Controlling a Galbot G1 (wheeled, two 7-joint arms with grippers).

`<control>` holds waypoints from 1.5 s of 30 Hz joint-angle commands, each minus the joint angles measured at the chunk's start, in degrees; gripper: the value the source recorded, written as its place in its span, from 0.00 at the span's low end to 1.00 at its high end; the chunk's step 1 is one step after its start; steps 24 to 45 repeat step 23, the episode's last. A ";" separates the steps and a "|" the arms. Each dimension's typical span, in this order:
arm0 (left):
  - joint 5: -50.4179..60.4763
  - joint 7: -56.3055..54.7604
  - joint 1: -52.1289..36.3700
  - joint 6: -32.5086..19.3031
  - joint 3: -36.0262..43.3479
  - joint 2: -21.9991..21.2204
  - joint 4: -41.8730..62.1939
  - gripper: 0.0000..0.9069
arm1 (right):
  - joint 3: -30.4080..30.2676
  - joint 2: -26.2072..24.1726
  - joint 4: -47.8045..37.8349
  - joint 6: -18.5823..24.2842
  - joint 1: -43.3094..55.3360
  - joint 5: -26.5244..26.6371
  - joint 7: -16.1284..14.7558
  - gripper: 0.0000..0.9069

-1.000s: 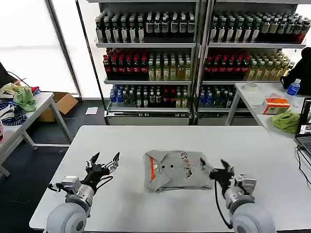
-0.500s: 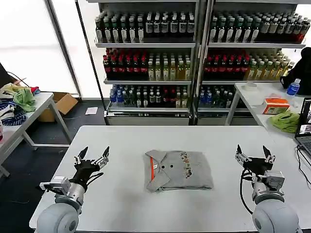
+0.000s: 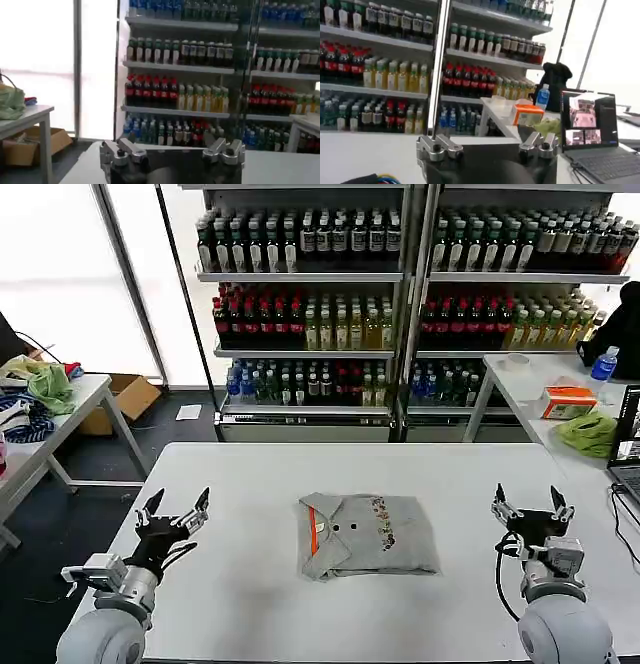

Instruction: Fold and organize the clothes.

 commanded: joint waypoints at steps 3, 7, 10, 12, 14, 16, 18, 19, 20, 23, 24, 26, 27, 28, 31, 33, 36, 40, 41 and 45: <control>4.77 4.55 0.53 -0.71 -1.97 -0.65 -0.16 1.00 | 0.70 0.29 -0.11 0.14 -0.79 -1.93 -0.75 1.00; 4.59 4.15 0.77 0.01 -3.13 -0.39 -0.78 1.00 | 1.73 0.00 0.22 0.05 -1.44 -2.14 -1.74 1.00; 4.48 3.84 0.77 0.40 -3.21 -0.44 -1.24 1.00 | 2.23 -0.09 -0.26 0.33 -1.88 -2.21 -2.41 1.00; 4.47 3.67 0.49 0.44 -2.90 -0.72 -1.14 1.00 | 2.47 0.09 0.19 1.02 -2.21 -2.12 -3.00 1.00; 4.57 3.44 -0.07 0.46 -2.07 -1.07 -0.81 1.00 | 2.60 0.57 0.90 1.17 -2.40 -2.01 -3.51 1.00; 4.65 3.19 -0.66 0.45 -1.15 -1.37 -0.38 1.00 | 2.47 0.99 1.45 1.24 -2.43 -2.28 -3.91 1.00; 4.66 3.15 -0.81 0.46 -0.81 -1.51 -0.33 1.00 | 2.43 1.18 1.90 1.33 -2.62 -2.53 -4.33 1.00; 4.65 3.22 -0.85 0.33 -0.60 -1.52 -0.34 1.00 | 2.43 1.19 2.18 1.47 -2.92 -2.81 -4.66 1.00; 4.63 3.25 -0.90 0.28 -0.48 -1.51 -0.34 1.00 | 2.44 1.14 2.24 1.53 -3.04 -2.92 -4.76 1.00; 4.55 3.23 -1.17 0.29 -0.30 -1.40 -0.25 1.00 | 2.29 1.05 2.18 1.71 -3.42 -3.28 -5.03 1.00; 4.55 3.23 -1.17 0.29 -0.30 -1.40 -0.25 1.00 | 2.29 1.05 2.18 1.71 -3.42 -3.28 -5.03 1.00; 4.55 3.23 -1.17 0.29 -0.30 -1.40 -0.25 1.00 | 2.29 1.05 2.18 1.71 -3.42 -3.28 -5.03 1.00; 4.55 3.23 -1.17 0.29 -0.30 -1.40 -0.25 1.00 | 2.29 1.05 2.18 1.71 -3.42 -3.28 -5.03 1.00; 4.55 3.23 -1.17 0.29 -0.30 -1.40 -0.25 1.00 | 2.29 1.05 2.18 1.71 -3.42 -3.28 -5.03 1.00; 4.55 3.23 -1.17 0.29 -0.30 -1.40 -0.25 1.00 | 2.29 1.05 2.18 1.71 -3.42 -3.28 -5.03 1.00; 4.55 3.23 -1.17 0.29 -0.30 -1.40 -0.25 1.00 | 2.29 1.05 2.18 1.71 -3.42 -3.28 -5.03 1.00; 4.55 3.23 -1.17 0.29 -0.30 -1.40 -0.25 1.00 | 2.29 1.05 2.18 1.71 -3.42 -3.28 -5.03 1.00; 4.55 3.23 -1.17 0.29 -0.30 -1.40 -0.25 1.00 | 2.29 1.05 2.18 1.71 -3.42 -3.28 -5.03 1.00; 4.55 3.23 -1.17 0.29 -0.30 -1.40 -0.25 1.00 | 2.29 1.05 2.18 1.71 -3.42 -3.28 -5.03 1.00; 4.55 3.23 -1.17 0.29 -0.30 -1.40 -0.25 1.00 | 2.29 1.05 2.18 1.71 -3.42 -3.28 -5.03 1.00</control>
